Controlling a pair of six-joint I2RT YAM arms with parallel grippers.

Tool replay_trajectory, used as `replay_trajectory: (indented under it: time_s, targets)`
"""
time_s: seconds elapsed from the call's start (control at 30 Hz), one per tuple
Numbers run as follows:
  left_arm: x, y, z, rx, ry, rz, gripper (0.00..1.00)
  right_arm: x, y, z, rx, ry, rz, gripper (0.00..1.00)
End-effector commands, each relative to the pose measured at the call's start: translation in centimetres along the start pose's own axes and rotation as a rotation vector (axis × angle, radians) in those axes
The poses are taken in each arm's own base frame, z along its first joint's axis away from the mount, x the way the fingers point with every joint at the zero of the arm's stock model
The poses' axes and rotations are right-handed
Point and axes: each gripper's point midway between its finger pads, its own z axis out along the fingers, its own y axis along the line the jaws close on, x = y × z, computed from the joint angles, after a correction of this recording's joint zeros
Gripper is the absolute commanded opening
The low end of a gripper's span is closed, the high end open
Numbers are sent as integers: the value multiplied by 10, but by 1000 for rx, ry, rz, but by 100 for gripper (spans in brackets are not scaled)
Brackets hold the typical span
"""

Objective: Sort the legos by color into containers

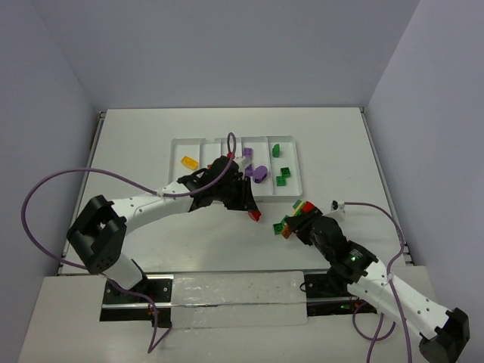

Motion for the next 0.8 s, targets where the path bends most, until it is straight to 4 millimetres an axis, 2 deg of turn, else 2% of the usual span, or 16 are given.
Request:
replay_trajectory:
  time_s: [0.0, 0.2, 0.33, 0.77]
  targets:
    - [-51, 2, -34, -52, -128, 23, 0, -22, 1, -6, 31, -86, -15, 0]
    - [-89, 34, -51, -146, -202, -40, 0, -20, -1, -5, 38, -78, -15, 0]
    - [-107, 45, -52, -170, -228, -73, 0, -21, 2, -5, 34, -80, -16, 0]
    - [-145, 69, -29, -252, -255, -112, 0, -21, 2, -4, 33, -79, -17, 0]
